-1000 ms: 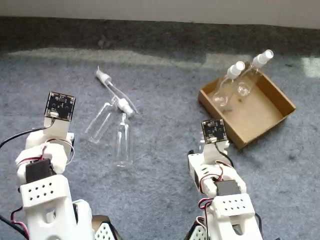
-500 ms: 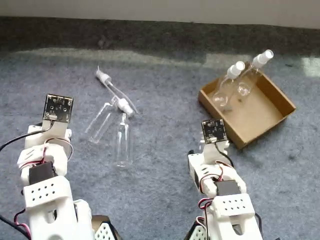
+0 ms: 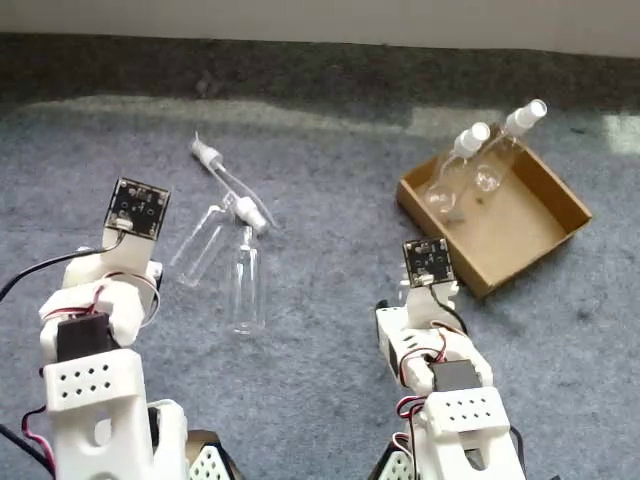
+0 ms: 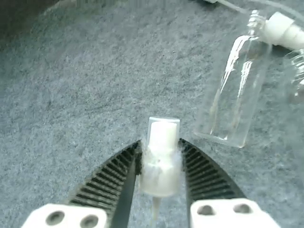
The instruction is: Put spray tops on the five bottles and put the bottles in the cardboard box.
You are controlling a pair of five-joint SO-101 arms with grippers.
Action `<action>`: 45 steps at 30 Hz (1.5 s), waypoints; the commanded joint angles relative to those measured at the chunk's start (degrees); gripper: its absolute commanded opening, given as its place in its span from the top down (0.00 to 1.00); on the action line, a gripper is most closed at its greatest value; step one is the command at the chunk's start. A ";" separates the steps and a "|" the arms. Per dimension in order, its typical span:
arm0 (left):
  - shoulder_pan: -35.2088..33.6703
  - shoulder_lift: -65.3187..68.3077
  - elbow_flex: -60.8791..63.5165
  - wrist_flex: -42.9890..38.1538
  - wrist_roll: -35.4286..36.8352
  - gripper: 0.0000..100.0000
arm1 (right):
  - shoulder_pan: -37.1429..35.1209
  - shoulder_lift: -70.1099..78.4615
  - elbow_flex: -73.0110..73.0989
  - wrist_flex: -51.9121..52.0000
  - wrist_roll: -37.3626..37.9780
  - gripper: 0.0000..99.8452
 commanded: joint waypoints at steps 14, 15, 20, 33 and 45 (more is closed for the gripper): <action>19.12 -1.10 -6.02 1.23 7.82 0.99 | 0.48 -0.57 -0.04 -1.54 -0.09 0.87; 19.21 -1.10 -5.93 1.23 7.91 0.99 | 0.48 -0.57 -0.04 -1.54 -0.09 0.87; 23.87 -1.10 -5.85 1.23 12.66 0.99 | 0.48 -0.57 -0.04 -1.54 -0.09 0.87; 29.67 -1.10 -6.02 1.23 14.24 0.99 | 0.48 -0.57 -0.04 -1.54 -0.09 0.87; 27.38 -1.19 -6.46 -3.78 28.04 0.99 | 0.31 -0.57 -0.04 -1.54 -0.09 0.87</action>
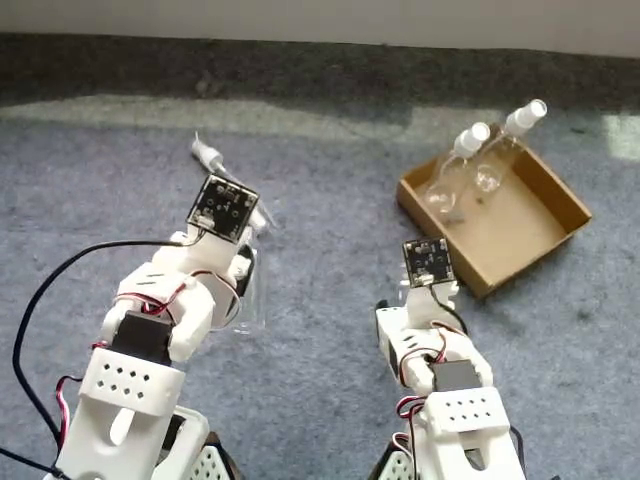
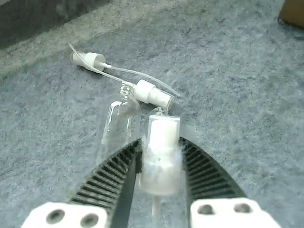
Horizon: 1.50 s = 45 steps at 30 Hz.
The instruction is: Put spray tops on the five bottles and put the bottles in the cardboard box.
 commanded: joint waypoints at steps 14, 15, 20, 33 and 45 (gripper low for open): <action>-2.95 -5.67 -9.80 7.21 13.80 0.99 | 0.22 -0.57 -0.04 -1.54 -0.09 0.87; -2.95 -7.69 -10.86 8.97 13.71 0.99 | 0.22 -0.57 -0.04 -1.54 -0.09 0.87; -2.86 -16.92 -11.82 12.57 13.54 0.99 | 0.22 -0.57 -0.04 -1.54 -0.09 0.87; -2.95 -33.63 -2.42 13.36 8.70 0.99 | 0.22 -0.57 -0.04 -1.54 -0.09 0.87; -2.95 -43.12 5.14 13.36 5.45 0.99 | 0.22 -0.57 -0.04 -1.54 -0.09 0.87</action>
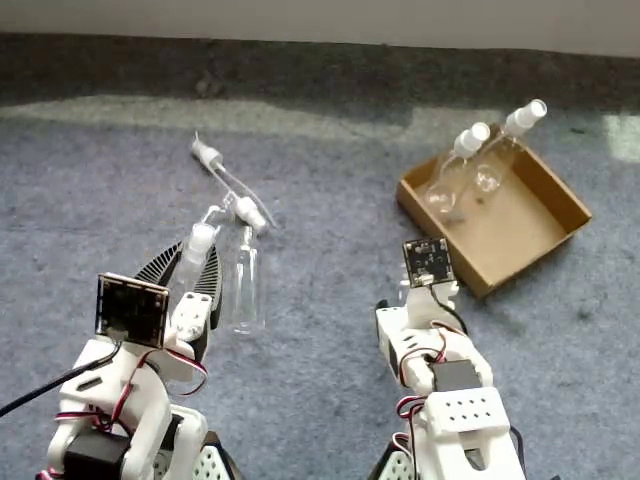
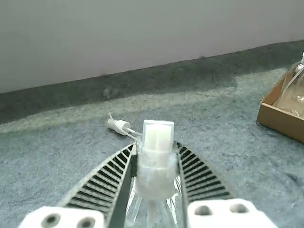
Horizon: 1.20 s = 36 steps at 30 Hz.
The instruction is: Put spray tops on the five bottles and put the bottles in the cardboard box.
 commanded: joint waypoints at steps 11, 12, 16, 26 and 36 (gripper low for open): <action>-0.66 -0.75 10.77 -5.80 -0.97 0.99 | 0.22 -0.57 -0.04 -1.54 -0.09 0.87; -0.75 -0.75 11.91 -6.42 -0.97 0.99 | 0.22 -0.57 -0.04 -1.54 -0.09 0.87; -4.44 -0.75 14.64 -7.38 -8.00 0.99 | 0.22 -0.57 -0.04 -1.54 -0.09 0.87; -26.59 -0.75 14.81 -7.38 -20.13 0.99 | 0.22 -0.57 -0.04 -1.54 -0.09 0.87; -34.95 -0.66 12.53 -8.26 -21.98 0.99 | 0.22 -0.57 -0.04 -1.54 -0.09 0.87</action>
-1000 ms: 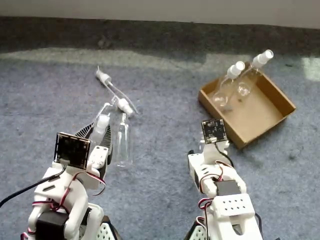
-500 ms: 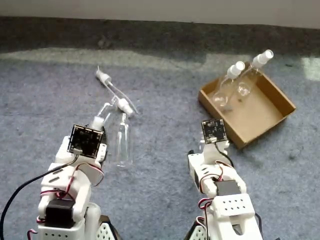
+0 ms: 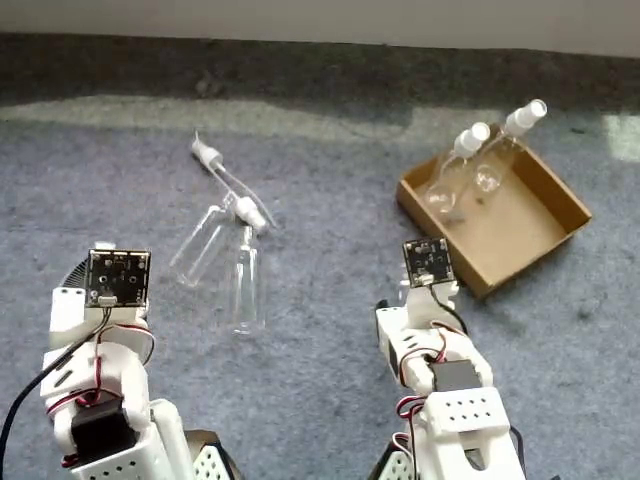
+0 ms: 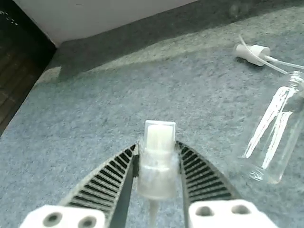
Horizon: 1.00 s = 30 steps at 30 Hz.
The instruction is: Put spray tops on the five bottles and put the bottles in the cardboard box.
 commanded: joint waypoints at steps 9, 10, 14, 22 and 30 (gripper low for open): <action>-2.68 -0.04 -7.16 -1.05 -0.70 0.99 | 0.22 -0.57 -0.04 -1.54 -0.09 0.87; -2.68 0.84 -7.25 -0.97 -1.32 0.99 | 0.22 -0.57 -0.04 -1.54 -0.09 0.87; -2.68 9.36 -10.42 -1.23 -1.58 0.99 | 0.22 -0.57 -0.04 -1.54 -0.09 0.87; -2.68 35.03 -22.46 -1.23 -1.41 0.99 | 0.22 -0.57 -0.04 -1.54 -0.09 0.87; -2.68 55.16 -26.24 -3.78 3.96 0.99 | 0.22 -0.57 -0.04 -1.54 -0.09 0.87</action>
